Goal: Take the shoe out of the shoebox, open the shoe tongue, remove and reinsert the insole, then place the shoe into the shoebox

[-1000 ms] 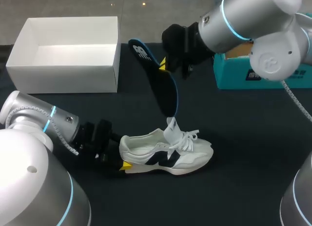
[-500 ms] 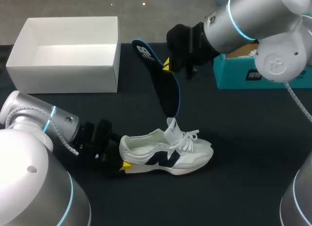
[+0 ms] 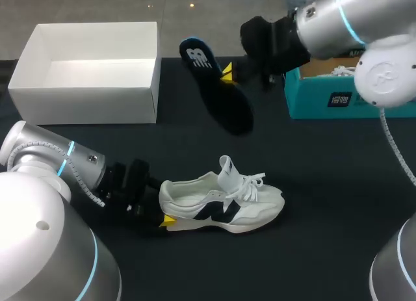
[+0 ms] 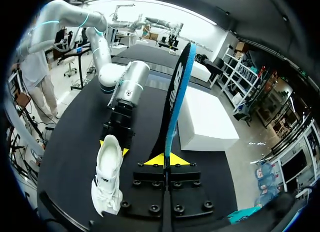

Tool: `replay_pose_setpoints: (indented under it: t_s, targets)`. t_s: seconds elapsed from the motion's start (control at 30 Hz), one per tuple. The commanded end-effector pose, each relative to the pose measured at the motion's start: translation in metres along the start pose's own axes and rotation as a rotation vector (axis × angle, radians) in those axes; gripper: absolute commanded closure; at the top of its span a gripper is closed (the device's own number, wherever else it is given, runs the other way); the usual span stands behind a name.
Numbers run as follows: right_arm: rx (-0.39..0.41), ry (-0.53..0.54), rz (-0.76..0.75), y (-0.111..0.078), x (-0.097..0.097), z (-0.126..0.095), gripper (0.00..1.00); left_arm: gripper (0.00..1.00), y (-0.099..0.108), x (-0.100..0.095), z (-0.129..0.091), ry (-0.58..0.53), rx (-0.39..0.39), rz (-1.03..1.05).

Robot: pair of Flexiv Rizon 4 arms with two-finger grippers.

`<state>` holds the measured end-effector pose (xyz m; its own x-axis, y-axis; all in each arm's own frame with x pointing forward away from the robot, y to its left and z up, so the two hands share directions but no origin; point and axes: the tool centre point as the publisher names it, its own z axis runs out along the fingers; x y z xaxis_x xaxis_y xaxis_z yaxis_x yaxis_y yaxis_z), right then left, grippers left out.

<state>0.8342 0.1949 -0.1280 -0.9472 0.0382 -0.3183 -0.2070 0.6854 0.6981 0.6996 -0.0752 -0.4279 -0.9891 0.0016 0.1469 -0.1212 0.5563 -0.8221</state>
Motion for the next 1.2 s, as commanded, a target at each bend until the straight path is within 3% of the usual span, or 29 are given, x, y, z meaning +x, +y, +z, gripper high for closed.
replay_pose_setpoints:
  t_s: [0.03, 0.13, 0.53, 0.83, 1.2]
  targets:
    - [-0.252, 0.015, 0.016, -0.014, 0.008, -0.033, 1.0, 1.0, 0.003, -0.001, 0.003, 0.0, -0.001, 0.0]
    - [-0.322, 0.028, 0.045, -0.013, 0.012, -0.045, 1.0, 1.0, 0.003, -0.001, 0.003, 0.0, -0.001, 0.0]
    - [-0.46, 0.084, 0.237, -0.018, 0.023, -0.081, 1.0, 1.0, 0.003, -0.001, 0.003, 0.0, -0.001, 0.0]
    - [-0.397, 0.094, 0.346, -0.015, 0.025, -0.101, 1.0, 1.0, 0.003, -0.001, 0.003, 0.0, -0.001, 0.0]
    - [-0.397, 0.094, 0.346, -0.015, 0.025, -0.101, 1.0, 1.0, 0.003, -0.001, 0.003, 0.0, -0.001, 0.0]
